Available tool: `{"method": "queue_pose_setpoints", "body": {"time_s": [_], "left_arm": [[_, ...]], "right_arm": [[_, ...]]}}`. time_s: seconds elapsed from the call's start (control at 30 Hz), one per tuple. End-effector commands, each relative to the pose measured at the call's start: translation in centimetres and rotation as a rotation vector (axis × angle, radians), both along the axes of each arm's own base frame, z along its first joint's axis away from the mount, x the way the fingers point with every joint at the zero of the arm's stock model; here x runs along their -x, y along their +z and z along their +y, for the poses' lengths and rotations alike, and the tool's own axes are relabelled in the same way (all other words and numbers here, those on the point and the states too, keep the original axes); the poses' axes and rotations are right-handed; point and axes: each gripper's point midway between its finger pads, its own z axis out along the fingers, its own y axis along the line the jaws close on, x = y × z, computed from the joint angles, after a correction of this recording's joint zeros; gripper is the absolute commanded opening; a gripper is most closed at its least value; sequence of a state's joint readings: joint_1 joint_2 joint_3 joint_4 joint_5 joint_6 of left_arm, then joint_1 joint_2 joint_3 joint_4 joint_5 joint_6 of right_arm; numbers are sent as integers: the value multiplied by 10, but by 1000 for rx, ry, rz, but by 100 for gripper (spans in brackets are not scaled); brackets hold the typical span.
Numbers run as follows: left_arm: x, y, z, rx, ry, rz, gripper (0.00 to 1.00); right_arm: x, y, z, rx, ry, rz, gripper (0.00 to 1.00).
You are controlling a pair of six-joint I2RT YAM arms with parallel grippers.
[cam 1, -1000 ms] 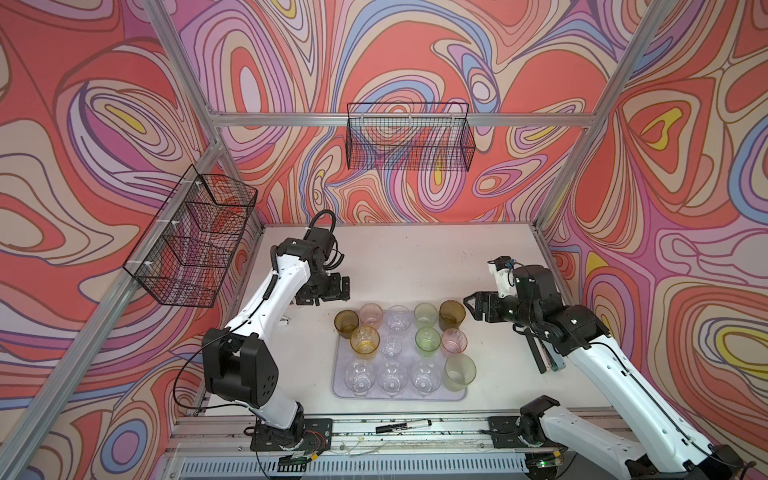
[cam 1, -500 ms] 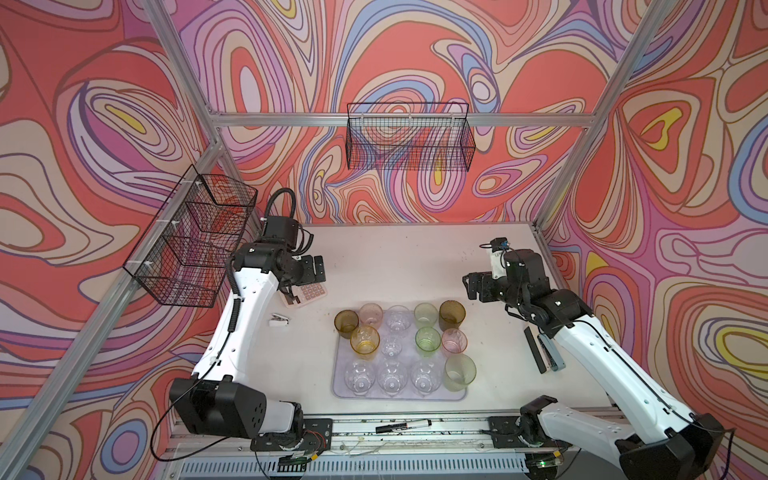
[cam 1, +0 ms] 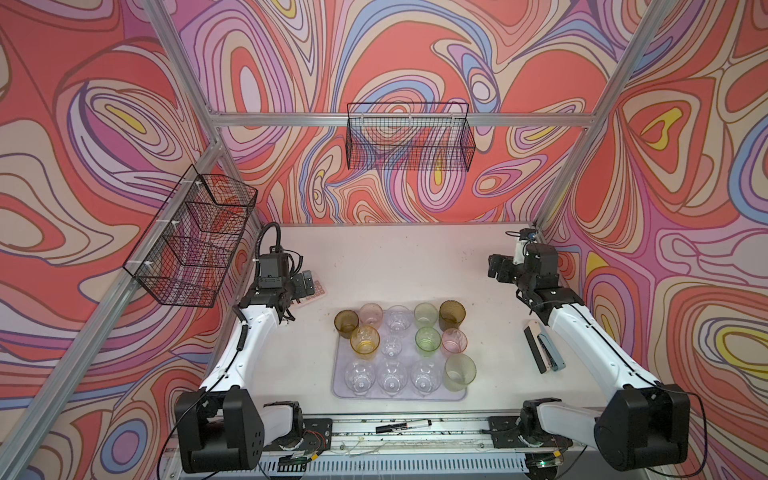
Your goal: Place the glasses into the tray
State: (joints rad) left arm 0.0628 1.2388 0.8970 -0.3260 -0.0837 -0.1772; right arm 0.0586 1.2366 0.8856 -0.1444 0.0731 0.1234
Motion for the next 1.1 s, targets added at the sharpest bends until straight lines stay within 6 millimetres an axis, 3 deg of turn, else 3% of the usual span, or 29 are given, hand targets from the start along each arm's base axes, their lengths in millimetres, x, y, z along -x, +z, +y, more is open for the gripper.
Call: {"method": "queue_pose_setpoints", "body": {"time_s": [0.0,0.2,0.43,0.63,0.67,0.97,1.07], "left_arm": [[-26,17,11,-4,6,-179,100],[-32,-28,3,5,-65,-173,100],[-33,-50,-1,16,-79,-218,100],[-36,-57,1,-10,-79,-290,100],[-28,-71,0,-6,-82,-268,100],[-29,-69,-14,22,-154,-348,100],[-24,-67,-22,21,-200,-398,100]], "right_arm": [[-14,0,-5,26,10,-102,98],[-14,-29,-11,51,15,-96,98],[-9,-52,-12,59,29,-108,98],[-9,-73,-12,57,49,-93,98],[-8,-77,-12,53,52,-93,98],[-12,-104,-6,28,81,-175,98],[-15,-102,-3,36,99,-201,99]]}}
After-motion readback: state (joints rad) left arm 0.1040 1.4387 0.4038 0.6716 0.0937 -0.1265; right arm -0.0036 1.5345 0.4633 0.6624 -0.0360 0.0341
